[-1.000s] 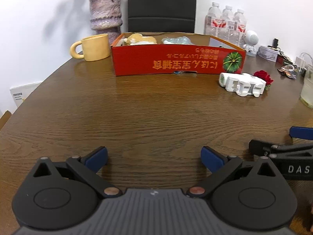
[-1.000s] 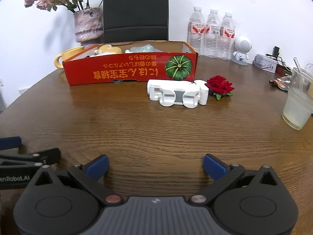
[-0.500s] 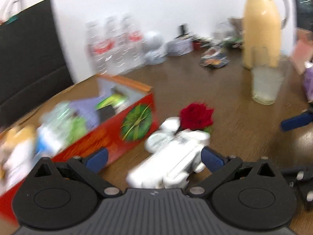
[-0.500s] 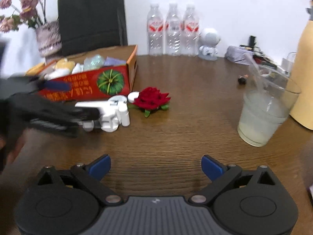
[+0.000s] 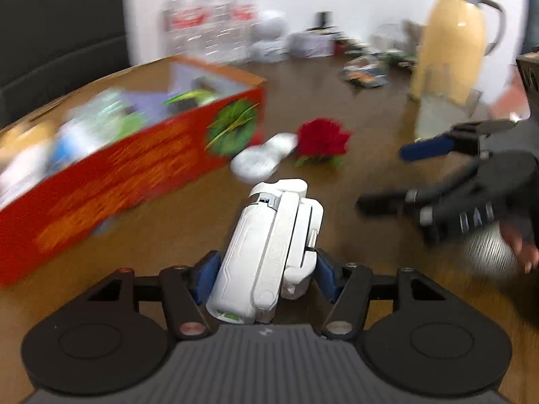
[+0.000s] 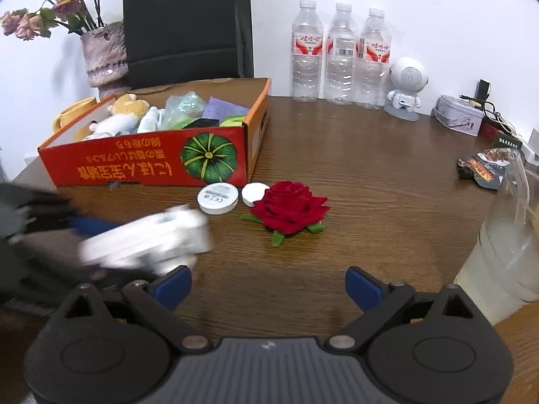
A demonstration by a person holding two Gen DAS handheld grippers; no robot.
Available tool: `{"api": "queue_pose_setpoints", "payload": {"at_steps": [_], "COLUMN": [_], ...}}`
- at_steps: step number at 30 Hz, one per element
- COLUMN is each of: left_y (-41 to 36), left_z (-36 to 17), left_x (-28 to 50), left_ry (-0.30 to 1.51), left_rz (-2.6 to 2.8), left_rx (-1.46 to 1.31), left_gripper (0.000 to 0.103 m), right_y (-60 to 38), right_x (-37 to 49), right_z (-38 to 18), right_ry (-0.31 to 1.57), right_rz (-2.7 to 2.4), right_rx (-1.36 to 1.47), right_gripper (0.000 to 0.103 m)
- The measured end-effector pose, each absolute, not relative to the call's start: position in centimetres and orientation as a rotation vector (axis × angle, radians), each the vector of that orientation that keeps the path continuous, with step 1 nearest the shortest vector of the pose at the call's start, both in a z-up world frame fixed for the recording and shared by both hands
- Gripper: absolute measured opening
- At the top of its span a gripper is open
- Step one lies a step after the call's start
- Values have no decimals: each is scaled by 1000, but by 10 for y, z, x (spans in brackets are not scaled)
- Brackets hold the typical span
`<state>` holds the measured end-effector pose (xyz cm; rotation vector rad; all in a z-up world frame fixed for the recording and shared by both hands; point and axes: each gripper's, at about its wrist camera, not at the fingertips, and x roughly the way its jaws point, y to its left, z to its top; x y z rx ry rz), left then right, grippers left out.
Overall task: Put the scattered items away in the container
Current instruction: 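Grasp the white plastic holder with the left tool while the right tool grasps the white round disc, then carry the white holder and white disc into the red box and open both tools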
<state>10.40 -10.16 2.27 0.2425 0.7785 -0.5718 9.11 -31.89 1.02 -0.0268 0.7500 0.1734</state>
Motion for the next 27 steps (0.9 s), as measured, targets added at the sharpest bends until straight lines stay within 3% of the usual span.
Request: {"api": "queue_pose_setpoints", "payload": {"at_steps": [2,4,5,7,10,11,17,18,19,21,22,23,26,27], "left_y": [-85,-69,-64,-56,-51,-49,-34,-33,-32,-28,-26,-24,-17,-15], "left_z": [27,28,28,28,24,23,17,16,16,18,19,21,24,24], "left_x": [80,63,63,65,71,72,84,86,87,90,86,82,72,69], "left_ry": [785,762,754,755,763,756,708,707,708,711,707,703,700,700], "left_rz": [-457,-338,-315,-293,-274,-274,-167,-149,-146,-142,-145,-149,-169,-177], "left_rx": [239,226,206,167,150,135,48,47,45,41,34,28,4,-5], "left_gripper": [63,91,93,88,58,58,57,61,73,85,86,86,79,61], "right_y": [-318,-315,-310,-296,-276,-272,-258,-255,-252,-247,-246,-244,-242,-241], "right_x": [88,88,91,100,122,130,163,166,169,174,175,174,159,151], "right_z": [11,13,15,17,12,9,-3,-5,-6,-9,-10,-9,-8,-8], "right_ry": [740,727,716,695,666,671,678,675,672,665,660,653,651,651], "right_rz": [185,218,243,289,313,298,271,263,254,241,242,244,264,272], "right_rx": [-21,7,18,28,-3,-17,-34,-41,-48,-59,-58,-62,-77,-78], "right_gripper": [98,97,95,90,77,69,67,67,66,58,54,38,38,38]}}
